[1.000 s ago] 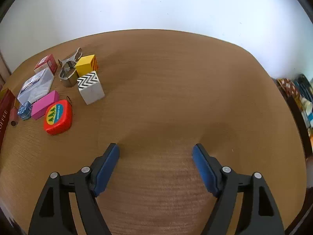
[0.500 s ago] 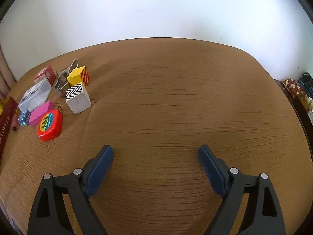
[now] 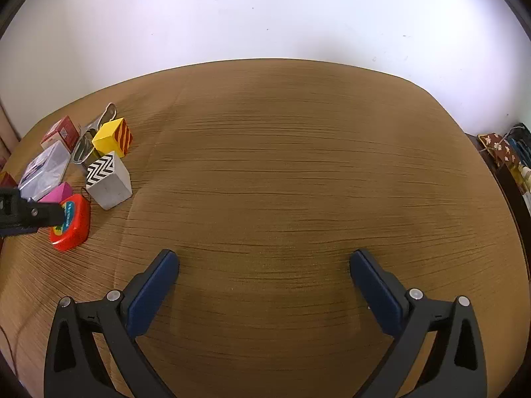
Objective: Organize rigid objects
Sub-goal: 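Grasp the orange tape measure with the left tool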
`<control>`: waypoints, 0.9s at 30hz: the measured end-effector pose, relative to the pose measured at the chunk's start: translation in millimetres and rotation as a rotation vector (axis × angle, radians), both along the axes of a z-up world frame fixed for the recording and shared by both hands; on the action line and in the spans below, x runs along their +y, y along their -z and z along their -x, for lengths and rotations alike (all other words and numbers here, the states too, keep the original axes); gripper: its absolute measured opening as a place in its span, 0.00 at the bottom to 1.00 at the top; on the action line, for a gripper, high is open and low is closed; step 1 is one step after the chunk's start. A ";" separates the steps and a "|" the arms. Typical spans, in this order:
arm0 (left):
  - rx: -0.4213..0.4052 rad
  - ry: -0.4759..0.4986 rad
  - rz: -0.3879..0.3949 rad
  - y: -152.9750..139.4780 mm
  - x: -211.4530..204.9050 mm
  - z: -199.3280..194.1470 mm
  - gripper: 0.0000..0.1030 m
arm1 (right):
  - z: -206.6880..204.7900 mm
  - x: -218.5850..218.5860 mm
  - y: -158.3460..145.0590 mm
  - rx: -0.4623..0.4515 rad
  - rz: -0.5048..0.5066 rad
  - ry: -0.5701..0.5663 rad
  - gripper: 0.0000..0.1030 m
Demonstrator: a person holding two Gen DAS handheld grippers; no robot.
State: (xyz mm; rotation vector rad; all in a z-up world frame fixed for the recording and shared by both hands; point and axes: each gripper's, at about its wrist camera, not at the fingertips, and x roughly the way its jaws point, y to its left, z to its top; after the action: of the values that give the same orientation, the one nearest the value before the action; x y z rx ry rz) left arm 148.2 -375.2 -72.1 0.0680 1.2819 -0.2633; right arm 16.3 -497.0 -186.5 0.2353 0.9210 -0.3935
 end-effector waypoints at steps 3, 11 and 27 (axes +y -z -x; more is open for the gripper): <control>0.002 -0.008 -0.018 0.5 -10.8 -1.5 0.58 | 2.6 -1.5 -1.1 -0.006 -0.007 0.000 1.00; 0.029 -0.054 0.038 5.2 -17.7 -18.3 0.60 | 0.9 2.5 0.5 0.000 0.000 -0.002 1.00; -0.065 0.044 0.000 13.9 -13.6 -11.0 0.46 | -0.8 1.8 0.3 0.006 0.004 -0.003 1.00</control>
State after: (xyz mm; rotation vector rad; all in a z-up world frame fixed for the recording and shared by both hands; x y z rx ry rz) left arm 159.3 -388.8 -86.0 0.1038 1.2170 -0.2965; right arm 17.1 -495.2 -186.8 0.2291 0.9259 -0.3930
